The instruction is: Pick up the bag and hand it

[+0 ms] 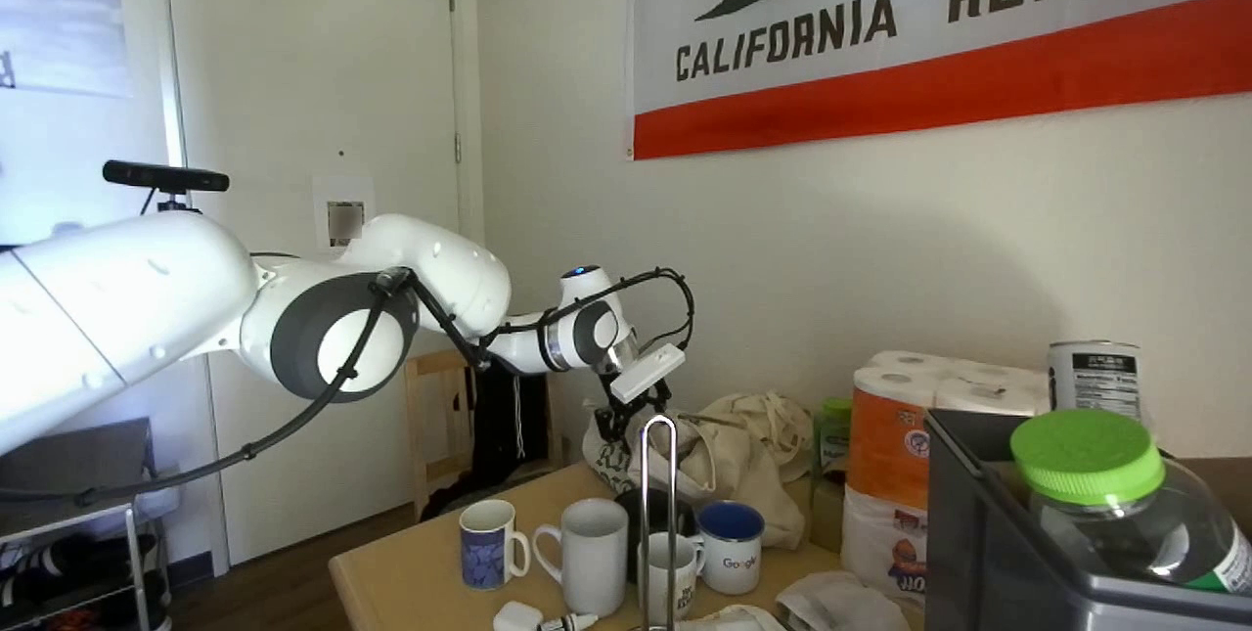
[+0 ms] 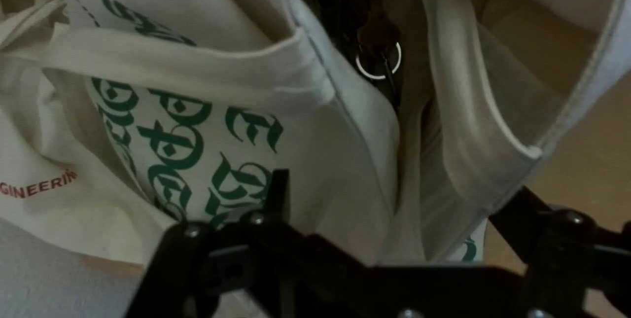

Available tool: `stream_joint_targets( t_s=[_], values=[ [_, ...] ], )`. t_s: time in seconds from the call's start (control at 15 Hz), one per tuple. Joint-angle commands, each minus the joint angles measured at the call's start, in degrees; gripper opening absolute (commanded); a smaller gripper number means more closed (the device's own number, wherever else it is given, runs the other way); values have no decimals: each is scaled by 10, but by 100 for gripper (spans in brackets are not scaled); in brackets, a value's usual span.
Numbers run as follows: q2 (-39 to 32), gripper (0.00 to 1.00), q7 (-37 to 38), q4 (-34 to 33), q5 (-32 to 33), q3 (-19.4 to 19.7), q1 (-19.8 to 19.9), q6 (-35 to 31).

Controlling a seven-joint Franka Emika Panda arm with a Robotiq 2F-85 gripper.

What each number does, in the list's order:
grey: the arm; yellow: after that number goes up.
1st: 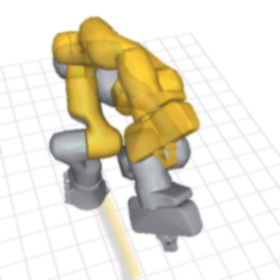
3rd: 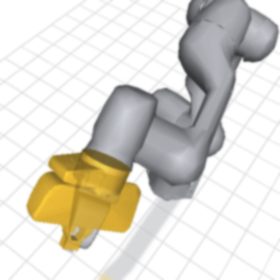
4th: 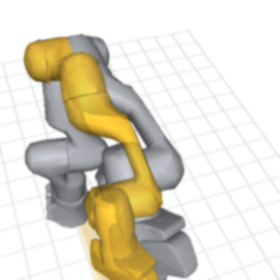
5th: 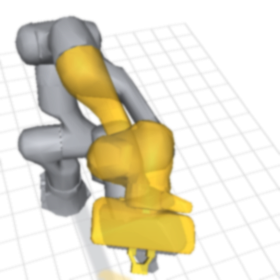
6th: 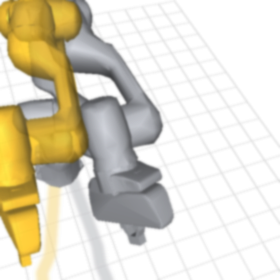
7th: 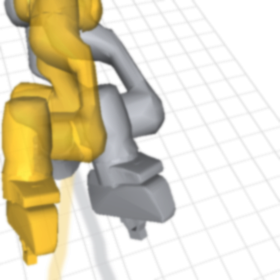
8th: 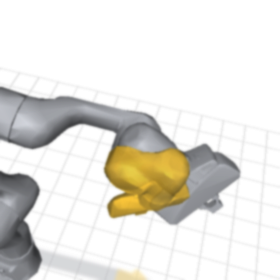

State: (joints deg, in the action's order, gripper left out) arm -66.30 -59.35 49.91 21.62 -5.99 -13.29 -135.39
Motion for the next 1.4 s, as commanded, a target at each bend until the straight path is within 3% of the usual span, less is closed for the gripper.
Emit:
stream_joint_targets(
  t_s=[0.0,0.27,0.33,0.4,1.0,1.07,1.33],
  values=[
    [-37,100,-28,-63,-16,9,-8,34],
    [-60,100,-34,-88,-24,10,-8,56],
    [-65,75,-36,-94,-23,11,-9,61],
    [-68,74,-36,-101,-23,12,-10,65],
    [-78,5,-27,-119,-9,-2,-5,83],
    [-78,0,-26,-119,-9,-3,-5,85],
    [-74,2,-28,-118,-13,-9,-5,94]
  ],
)
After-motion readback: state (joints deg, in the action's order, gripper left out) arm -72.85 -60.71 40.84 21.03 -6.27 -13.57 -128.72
